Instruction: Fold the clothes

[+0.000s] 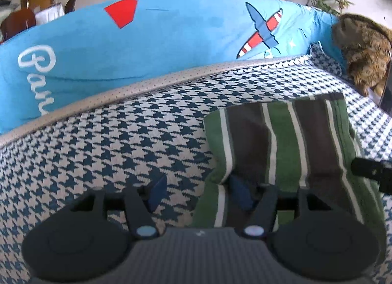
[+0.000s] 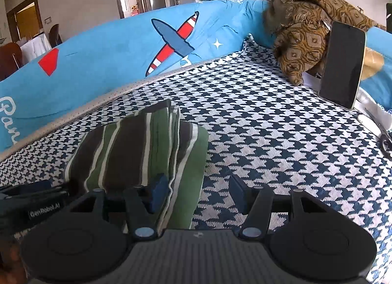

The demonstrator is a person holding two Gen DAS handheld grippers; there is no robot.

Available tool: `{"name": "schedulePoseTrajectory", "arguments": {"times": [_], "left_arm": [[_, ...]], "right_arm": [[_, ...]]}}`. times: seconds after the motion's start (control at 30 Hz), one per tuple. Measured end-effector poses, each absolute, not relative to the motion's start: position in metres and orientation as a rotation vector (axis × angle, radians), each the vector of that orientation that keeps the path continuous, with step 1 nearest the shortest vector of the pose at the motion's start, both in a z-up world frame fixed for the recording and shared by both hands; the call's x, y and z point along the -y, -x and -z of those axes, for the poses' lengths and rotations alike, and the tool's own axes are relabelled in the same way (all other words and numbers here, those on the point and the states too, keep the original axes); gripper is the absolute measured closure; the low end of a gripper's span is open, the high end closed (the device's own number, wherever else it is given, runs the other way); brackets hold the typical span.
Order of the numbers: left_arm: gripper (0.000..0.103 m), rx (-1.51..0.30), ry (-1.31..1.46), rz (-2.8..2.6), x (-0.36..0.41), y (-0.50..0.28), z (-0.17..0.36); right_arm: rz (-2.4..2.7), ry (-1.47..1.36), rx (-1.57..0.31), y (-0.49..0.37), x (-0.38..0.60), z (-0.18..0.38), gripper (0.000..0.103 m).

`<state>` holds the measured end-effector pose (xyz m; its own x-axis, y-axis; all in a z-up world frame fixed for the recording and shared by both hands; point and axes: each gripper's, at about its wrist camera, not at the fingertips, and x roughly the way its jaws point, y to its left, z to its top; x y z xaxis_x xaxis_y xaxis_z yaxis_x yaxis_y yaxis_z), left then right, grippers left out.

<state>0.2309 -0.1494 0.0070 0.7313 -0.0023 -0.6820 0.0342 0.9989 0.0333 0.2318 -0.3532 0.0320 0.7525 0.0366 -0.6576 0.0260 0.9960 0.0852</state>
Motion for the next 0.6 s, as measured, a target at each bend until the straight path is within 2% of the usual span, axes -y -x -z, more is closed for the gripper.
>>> {"name": "schedulePoseTrajectory", "arguments": {"times": [0.6], "left_arm": [[0.044, -0.776, -0.101, 0.024, 0.148, -0.192, -0.021]], "right_arm": [[-0.029, -0.178, -0.669, -0.227, 0.36, -0.043, 0.045]]}}
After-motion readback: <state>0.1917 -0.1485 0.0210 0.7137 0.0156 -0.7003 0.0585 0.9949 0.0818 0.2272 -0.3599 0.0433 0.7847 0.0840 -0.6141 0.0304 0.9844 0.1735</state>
